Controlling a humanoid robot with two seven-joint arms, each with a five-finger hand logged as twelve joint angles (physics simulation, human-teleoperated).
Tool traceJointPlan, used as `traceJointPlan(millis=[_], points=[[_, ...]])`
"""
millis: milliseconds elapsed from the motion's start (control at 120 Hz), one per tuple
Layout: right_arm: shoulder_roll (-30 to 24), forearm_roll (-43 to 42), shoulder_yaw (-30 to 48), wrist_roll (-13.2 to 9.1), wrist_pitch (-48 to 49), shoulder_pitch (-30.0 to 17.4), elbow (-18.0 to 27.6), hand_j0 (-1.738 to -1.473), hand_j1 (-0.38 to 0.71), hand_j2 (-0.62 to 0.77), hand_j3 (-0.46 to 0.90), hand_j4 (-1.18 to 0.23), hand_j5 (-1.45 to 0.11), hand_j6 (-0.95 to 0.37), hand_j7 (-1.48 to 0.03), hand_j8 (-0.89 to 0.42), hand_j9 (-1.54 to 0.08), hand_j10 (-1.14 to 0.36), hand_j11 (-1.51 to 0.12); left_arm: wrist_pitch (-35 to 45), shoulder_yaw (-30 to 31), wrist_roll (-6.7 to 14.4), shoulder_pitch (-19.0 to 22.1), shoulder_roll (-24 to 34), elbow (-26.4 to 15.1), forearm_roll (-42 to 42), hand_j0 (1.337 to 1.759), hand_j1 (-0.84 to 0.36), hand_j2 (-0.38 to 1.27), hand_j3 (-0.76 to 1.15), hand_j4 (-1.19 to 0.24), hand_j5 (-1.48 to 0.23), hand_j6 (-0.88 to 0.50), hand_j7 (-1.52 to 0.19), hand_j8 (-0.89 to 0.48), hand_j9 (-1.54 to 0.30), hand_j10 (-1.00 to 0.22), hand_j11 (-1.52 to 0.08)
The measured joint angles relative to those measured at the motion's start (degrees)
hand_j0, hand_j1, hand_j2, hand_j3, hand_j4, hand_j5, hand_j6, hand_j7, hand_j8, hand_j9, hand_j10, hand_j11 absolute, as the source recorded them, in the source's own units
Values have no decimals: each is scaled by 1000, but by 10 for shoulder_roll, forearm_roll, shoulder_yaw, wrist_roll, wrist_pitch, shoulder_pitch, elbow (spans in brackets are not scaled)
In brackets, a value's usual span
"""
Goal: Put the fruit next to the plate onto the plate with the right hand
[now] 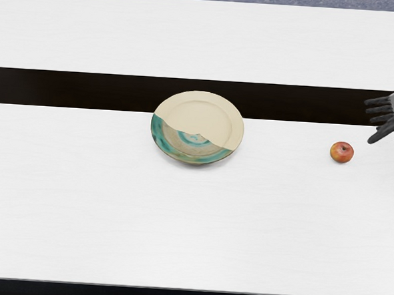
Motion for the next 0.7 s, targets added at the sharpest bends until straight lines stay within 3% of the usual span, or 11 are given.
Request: traceJointPlan(millis=[200, 242, 325, 400, 483, 542, 700], points=[[7, 1, 4, -19, 0, 7, -1, -1658, -349, -1, 0, -1, 0, -1, 0, -1, 0, -1, 0, 0, 0, 0, 8, 0, 0, 0, 1658, 341, 2, 0, -7, -9, -8, -9, -8, -9, -7, -9], [7, -13, 2, 7, 0, 8, -1, -1658, -349, 0, 0, -1, 0, -1, 0, -1, 0, 0, 0, 0, 0, 0, 10, 0, 0, 0, 1658, 341, 2, 0, -7, -9, -8, -9, -7, -9, -7, -9], [19, -137, -1, 106, 0, 22, 4, -1658, -349, 0, 0, -1, 0, -1, 0, 0, 0, 0, 0, 0, 0, 0, 12, 0, 0, 0, 1658, 341, 2, 0, -7, -9, -8, -9, -7, -9, -7, -9], [25, -242, -20, 153, 0, 35, 33, -1658, -349, 0, 0, -1, 0, -1, 0, -1, 0, -1, 0, 0, 0, 0, 12, 0, 0, 0, 1658, 341, 2, 0, -7, -9, -8, -9, -7, -9, -7, -9], [-31, -323, -37, 177, -64, 34, 158, -1658, -349, 0, 0, -2, 0, -3, 0, -2, 0, -1, 0, 0, 0, 0, 12, 0, 0, 0, 1658, 341, 2, 0, -7, -9, -7, -9, -7, -9, -7, -9], [-64, -333, -41, 185, -125, 14, 224, -1658, -349, 0, 0, -2, 0, -3, 0, -2, 0, -1, 0, -1, 0, 0, 12, 0, 0, 0, 1658, 341, 2, 0, -7, -9, -7, -9, -7, -9, -7, -9], [-80, -330, -62, 194, -242, -35, 292, -1658, -349, 1, 0, -3, 0, -5, 0, -4, 0, -2, 0, -1, 0, 0, 12, 0, 0, 0, 1658, 341, 2, 0, -7, -9, -8, -9, -7, -9, -7, -9]])
